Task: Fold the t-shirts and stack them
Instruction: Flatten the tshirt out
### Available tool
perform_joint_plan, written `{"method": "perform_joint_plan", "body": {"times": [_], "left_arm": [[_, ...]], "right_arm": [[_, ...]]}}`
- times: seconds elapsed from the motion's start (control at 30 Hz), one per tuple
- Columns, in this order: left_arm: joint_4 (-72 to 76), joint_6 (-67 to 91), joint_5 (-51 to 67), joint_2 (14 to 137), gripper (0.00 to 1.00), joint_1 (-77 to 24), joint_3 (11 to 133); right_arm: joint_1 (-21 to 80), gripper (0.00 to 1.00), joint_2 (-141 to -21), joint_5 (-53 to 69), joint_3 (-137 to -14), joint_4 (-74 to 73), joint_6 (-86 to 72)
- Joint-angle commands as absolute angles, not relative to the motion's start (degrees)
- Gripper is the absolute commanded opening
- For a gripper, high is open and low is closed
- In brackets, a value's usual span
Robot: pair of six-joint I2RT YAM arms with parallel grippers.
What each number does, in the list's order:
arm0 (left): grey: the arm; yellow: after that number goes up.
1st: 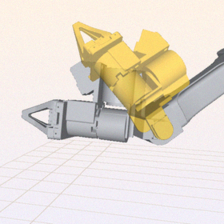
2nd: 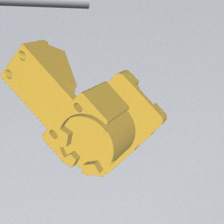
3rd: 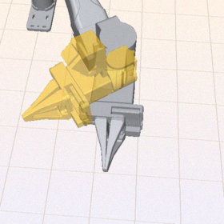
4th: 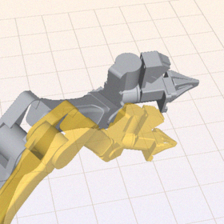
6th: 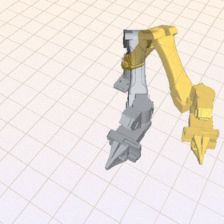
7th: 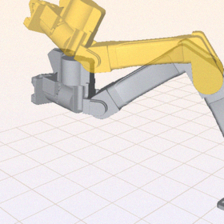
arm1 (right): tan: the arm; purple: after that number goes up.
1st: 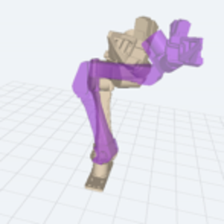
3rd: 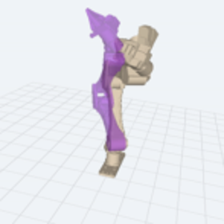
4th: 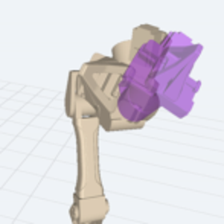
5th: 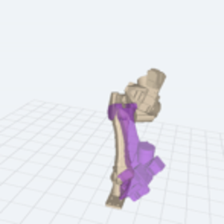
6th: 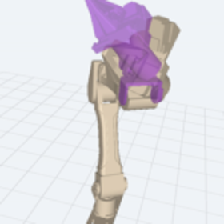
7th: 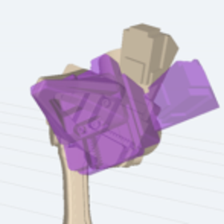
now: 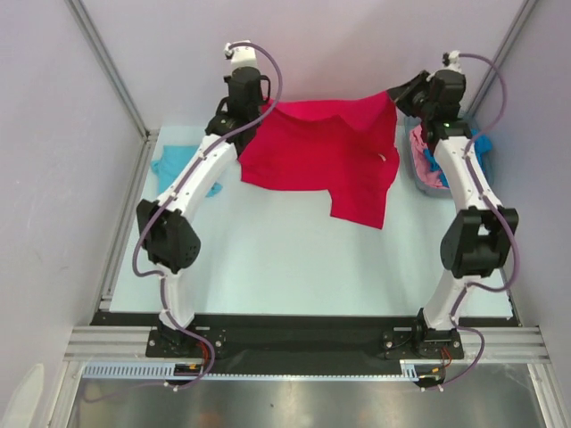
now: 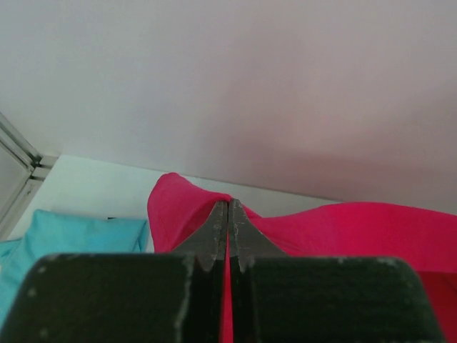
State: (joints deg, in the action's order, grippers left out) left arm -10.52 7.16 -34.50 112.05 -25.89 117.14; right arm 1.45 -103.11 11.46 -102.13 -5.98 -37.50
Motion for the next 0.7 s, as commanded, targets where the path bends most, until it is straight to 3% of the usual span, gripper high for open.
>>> {"method": "perform_joint_plan", "body": {"times": [0.0,0.2,0.4,0.67], "left_arm": [[-9.4,8.79,-35.25,115.82,0.0,-25.58,120.32],[-8.36,9.49,-36.3,111.99,0.0,-26.98,116.21],[-5.1,9.93,-40.34,95.03,0.0,-32.16,103.11],[-5.01,7.56,-52.53,64.84,0.0,-52.1,83.17]], "right_arm": [[2.02,0.0,-107.73,12.75,-103.97,-4.21,-37.79],[2.11,0.0,-102.41,11.34,-98.19,-2.29,-37.7],[3.86,0.0,-88.18,9.76,-93.78,-4.12,-37.71],[6.15,0.0,-62.43,7.65,-86.32,-15.54,-38.23]]}}
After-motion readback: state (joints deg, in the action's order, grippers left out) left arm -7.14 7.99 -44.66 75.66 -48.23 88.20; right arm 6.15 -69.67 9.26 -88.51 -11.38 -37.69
